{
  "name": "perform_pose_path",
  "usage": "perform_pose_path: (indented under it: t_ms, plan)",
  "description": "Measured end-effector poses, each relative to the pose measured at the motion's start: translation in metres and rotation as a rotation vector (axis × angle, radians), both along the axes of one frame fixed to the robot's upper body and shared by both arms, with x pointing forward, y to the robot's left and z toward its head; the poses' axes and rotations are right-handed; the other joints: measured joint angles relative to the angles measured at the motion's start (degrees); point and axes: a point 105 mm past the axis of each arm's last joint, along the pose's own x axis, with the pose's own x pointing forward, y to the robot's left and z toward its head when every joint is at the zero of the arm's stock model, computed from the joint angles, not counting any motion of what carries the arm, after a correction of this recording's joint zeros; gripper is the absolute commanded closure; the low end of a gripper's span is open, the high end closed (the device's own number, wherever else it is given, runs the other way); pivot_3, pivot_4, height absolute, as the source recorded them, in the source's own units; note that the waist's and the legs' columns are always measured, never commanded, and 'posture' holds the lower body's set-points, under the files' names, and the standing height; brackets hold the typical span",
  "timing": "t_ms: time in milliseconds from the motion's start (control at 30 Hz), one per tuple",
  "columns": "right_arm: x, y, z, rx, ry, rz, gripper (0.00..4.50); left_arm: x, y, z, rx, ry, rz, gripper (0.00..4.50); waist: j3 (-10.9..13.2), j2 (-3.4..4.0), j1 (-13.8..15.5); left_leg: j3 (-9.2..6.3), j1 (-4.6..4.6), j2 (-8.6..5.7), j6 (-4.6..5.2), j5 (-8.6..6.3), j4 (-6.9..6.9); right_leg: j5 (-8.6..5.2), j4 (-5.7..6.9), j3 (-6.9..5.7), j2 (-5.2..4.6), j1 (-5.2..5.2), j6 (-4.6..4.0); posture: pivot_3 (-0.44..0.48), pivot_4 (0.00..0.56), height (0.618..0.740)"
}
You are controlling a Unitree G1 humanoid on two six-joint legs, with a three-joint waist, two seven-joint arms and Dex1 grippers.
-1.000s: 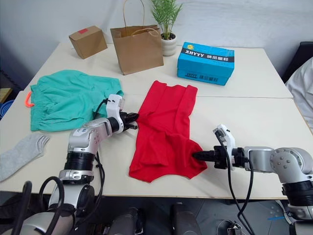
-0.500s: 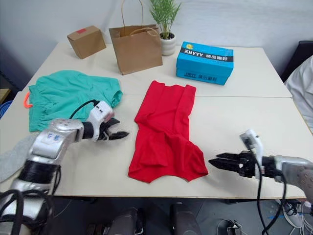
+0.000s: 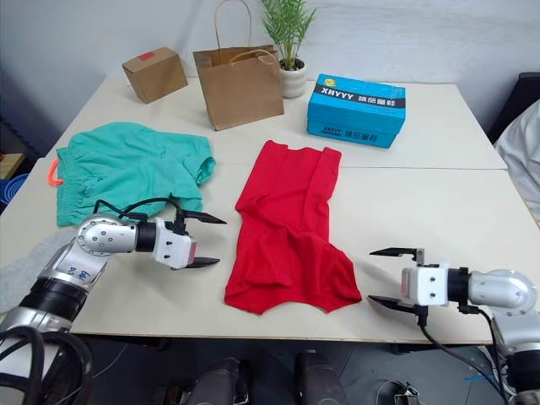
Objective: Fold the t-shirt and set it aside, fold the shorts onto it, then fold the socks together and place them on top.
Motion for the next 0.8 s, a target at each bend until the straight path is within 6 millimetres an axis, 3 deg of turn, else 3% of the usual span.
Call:
perform_pose_path:
  t_ms: [167, 367, 633, 700, 800]
  plan:
    - [0.004, 0.016, -0.003, -0.027, -0.178, 0.119, 0.0, 0.0, -0.024, -0.011, -0.066, 0.027, -0.087, 0.01, 0.0, -0.02, -0.19, 0.1, 1.02, 0.05, 0.26, -0.2, -0.14, -0.02, -0.18, 0.03, -0.03, 1.0, -0.03, 0.0, 0.15, 0.74]
    - [0.012, 0.038, -0.002, -0.003, -0.314, 0.188, 0.0, -0.004, -0.041, -0.017, -0.094, 0.066, -0.154, 0.01, -0.07, -0.05, -0.85, 0.11, 1.14, 0.12, 0.15, -0.2, -0.13, -0.06, 0.02, 0.05, 0.0, 1.01, -0.1, 0.0, 0.15, 0.74]
    - [0.008, 0.066, -0.005, 0.062, -0.351, 0.281, 0.0, -0.008, -0.052, -0.019, -0.091, 0.059, -0.226, 0.01, -0.1, -0.04, -0.89, 0.12, 1.17, 0.13, -0.05, -0.11, -0.14, -0.08, 0.03, 0.06, 0.0, 1.02, -0.13, 0.0, 0.15, 0.74]
    - [0.008, 0.069, -0.005, 0.07, -0.35, 0.287, 0.37, -0.009, -0.052, -0.019, -0.089, 0.06, -0.238, 0.0, -0.1, -0.04, -0.89, 0.12, 1.17, 0.14, -0.05, -0.12, -0.15, -0.08, 0.03, 0.06, 0.0, 1.01, -0.14, 0.0, 0.15, 0.74]
    - [0.006, 0.073, -0.009, 0.073, -0.335, 0.297, 1.23, -0.016, -0.053, -0.024, -0.076, 0.076, -0.274, 0.91, -0.1, -0.03, -0.98, 0.13, 1.16, 0.14, -0.06, -0.12, -0.16, -0.09, 0.04, 0.06, 0.01, 0.99, -0.16, 0.0, 0.15, 0.74]
